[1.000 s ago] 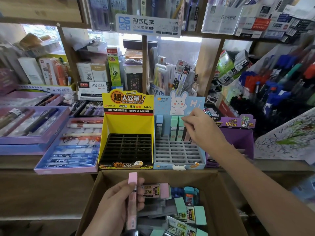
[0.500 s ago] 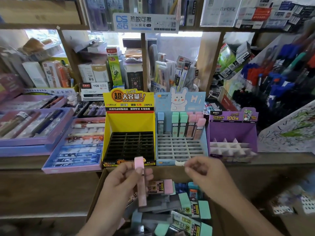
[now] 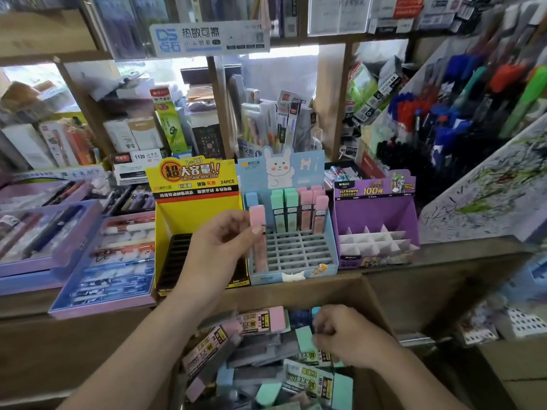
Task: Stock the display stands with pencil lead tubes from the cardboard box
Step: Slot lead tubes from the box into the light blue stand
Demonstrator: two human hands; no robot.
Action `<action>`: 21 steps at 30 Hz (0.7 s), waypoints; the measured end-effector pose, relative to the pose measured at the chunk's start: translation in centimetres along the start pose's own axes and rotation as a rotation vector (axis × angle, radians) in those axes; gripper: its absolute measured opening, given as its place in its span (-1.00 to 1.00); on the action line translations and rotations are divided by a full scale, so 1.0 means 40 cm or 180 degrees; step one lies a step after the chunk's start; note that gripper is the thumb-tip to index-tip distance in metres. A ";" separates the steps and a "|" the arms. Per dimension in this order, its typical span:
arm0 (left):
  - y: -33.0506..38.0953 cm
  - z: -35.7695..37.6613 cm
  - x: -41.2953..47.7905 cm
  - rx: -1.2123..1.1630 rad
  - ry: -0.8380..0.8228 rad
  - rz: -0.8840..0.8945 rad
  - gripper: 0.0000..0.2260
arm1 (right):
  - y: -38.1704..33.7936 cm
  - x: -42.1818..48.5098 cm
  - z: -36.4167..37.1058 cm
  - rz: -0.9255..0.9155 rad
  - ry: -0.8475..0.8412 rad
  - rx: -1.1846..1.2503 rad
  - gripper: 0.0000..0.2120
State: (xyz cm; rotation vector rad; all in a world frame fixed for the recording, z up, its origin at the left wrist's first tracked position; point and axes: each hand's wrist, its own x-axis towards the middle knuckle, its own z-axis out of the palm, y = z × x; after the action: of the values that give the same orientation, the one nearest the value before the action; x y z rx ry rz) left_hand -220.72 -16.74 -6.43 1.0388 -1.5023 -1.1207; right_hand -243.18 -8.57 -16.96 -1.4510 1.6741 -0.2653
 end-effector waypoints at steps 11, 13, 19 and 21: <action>-0.007 0.125 0.150 0.0808 0.0002 0.0243 -0.96 | 0.009 -0.004 -0.005 -0.0086 -0.0016 0.0037 -0.92; -0.012 0.143 0.165 0.0948 0.0062 0.0263 -0.94 | 0.010 -0.002 -0.005 -0.0101 -0.0026 0.0050 -0.92; -0.016 0.181 0.184 0.1213 0.0104 0.0303 -0.93 | 0.018 0.004 -0.003 -0.0126 -0.0043 0.0068 -0.93; -0.021 0.188 0.185 0.1316 0.0100 0.0346 -0.94 | 0.023 0.006 -0.002 -0.0127 -0.0052 0.0076 -0.93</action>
State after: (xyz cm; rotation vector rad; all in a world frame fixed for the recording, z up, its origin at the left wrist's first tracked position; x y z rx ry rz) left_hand -229.34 -22.89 -6.68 1.2259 -1.7863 -0.7284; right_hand -243.85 -8.53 -17.64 -1.4662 1.6250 -0.2938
